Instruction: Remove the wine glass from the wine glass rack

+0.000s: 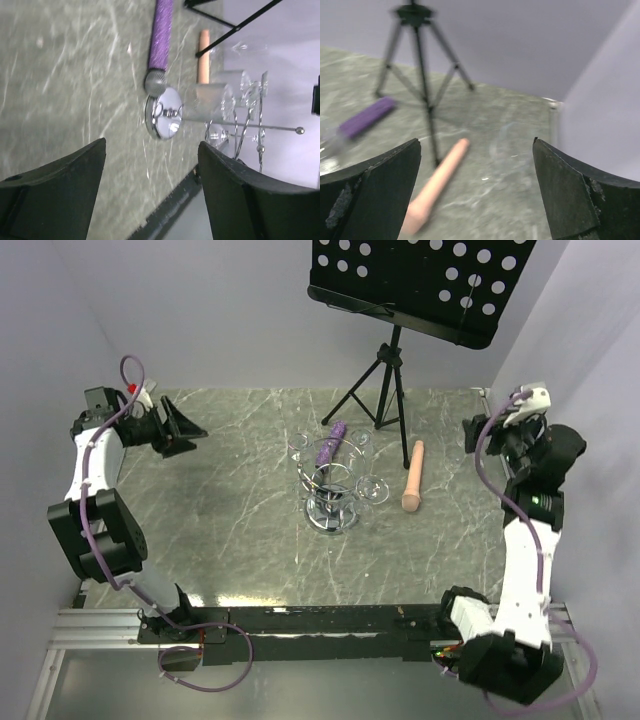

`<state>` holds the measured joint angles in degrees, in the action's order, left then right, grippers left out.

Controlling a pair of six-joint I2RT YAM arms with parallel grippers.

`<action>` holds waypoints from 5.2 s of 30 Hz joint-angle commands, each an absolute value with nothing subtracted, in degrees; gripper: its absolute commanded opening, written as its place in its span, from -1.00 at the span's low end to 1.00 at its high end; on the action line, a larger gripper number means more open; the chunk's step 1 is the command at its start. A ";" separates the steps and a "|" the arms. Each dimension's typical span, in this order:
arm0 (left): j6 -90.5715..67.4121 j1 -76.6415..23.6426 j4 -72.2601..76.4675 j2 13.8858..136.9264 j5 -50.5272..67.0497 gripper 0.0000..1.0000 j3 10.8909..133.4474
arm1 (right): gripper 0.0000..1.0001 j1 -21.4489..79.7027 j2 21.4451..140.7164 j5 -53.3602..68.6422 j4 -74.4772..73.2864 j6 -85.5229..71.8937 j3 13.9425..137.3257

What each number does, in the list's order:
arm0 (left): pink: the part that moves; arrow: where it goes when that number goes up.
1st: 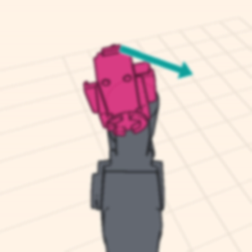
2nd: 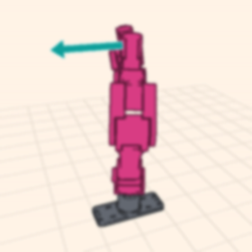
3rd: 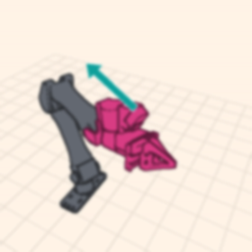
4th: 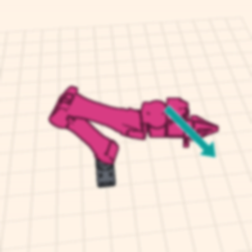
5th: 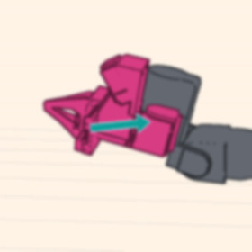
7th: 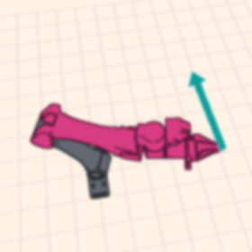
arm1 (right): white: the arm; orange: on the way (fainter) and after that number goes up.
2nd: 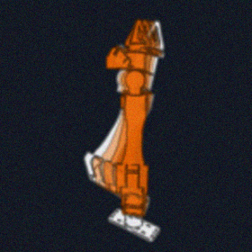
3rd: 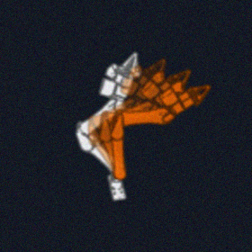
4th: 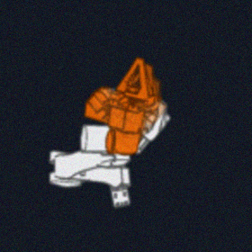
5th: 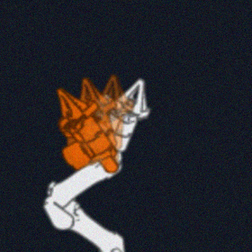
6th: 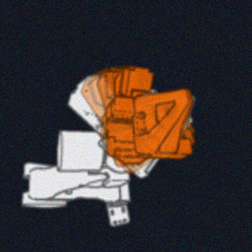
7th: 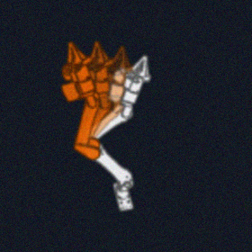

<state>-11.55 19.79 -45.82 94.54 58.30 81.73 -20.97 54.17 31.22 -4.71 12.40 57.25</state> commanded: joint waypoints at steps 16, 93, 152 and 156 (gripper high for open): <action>27.72 0.45 -28.19 74.37 64.51 0.64 63.92 | 0.81 -7.38 43.67 41.75 -43.67 19.60 54.84; 24.87 -2.29 -45.88 81.30 24.26 0.66 93.51 | -0.10 19.25 47.46 38.15 39.12 -8.18 16.61; 21.10 -0.18 -37.27 79.02 33.39 0.64 85.26 | -1.00 20.13 26.81 41.57 -9.12 14.67 31.98; 20.30 -0.18 -35.16 77.87 34.80 0.63 83.15 | -1.00 20.13 26.80 41.66 -15.28 14.94 35.94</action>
<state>21.63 -0.30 -38.81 80.90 31.38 84.49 19.64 27.70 40.21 -11.22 12.56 29.41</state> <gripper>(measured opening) 0.822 0.175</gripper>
